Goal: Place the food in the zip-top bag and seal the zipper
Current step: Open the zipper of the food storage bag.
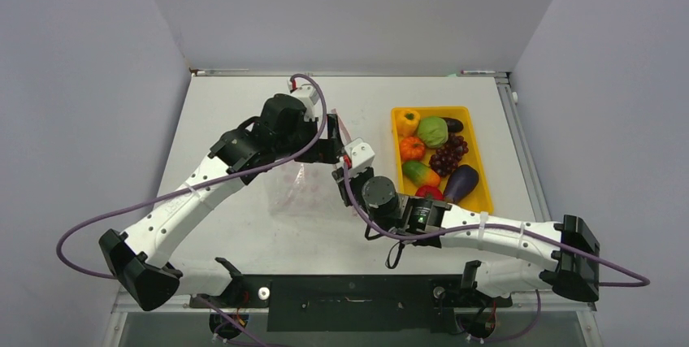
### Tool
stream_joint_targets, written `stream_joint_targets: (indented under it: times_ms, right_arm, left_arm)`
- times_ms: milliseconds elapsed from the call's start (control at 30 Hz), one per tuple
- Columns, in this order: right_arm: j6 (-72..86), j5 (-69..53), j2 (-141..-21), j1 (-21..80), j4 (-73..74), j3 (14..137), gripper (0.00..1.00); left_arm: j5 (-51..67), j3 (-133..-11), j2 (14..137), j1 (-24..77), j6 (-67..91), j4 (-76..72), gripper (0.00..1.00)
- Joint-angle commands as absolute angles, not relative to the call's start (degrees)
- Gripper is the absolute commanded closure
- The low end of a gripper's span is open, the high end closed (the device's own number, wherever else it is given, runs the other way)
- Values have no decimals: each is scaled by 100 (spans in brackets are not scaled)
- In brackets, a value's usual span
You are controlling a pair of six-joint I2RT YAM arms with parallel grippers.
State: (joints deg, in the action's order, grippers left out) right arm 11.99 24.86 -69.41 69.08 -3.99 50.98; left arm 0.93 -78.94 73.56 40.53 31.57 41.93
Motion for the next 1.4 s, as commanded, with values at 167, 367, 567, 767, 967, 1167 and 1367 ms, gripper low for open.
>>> stream_joint_targets:
  times_ms: [167, 367, 567, 767, 967, 1167, 1367]
  right_arm:
    - [849, 3280, -7176, 7254, -882, 5174, 95]
    - [746, 3606, -7293, 7414, -938, 5212, 95]
    - [690, 3689, -7315, 7481, -967, 5195, 95]
    - [695, 3684, -7271, 7496, -935, 5215, 95]
    - [757, 3430, -7161, 7501, -766, 5303, 71]
    - [907, 3278, -6924, 7499, -308, 5496, 50]
    - [1293, 3534, -6619, 7506, 428, 5847, 48]
  left_arm:
    - [-763, -8379, 7732, 4264, 2995, 4557, 14]
    - [-1027, -8496, 7868, 4340, 2992, 4724, 39]
    - [-1104, -8523, 7976, 4394, 2980, 4755, 69]
    - [-993, -8541, 7968, 4408, 2928, 4722, 100]
    - [-973, -8519, 7871, 4409, 2883, 4736, 100]
    - [-976, -8475, 7827, 4405, 2822, 4729, 100]
    - [-964, -8454, 7799, 4410, 2751, 4724, 100]
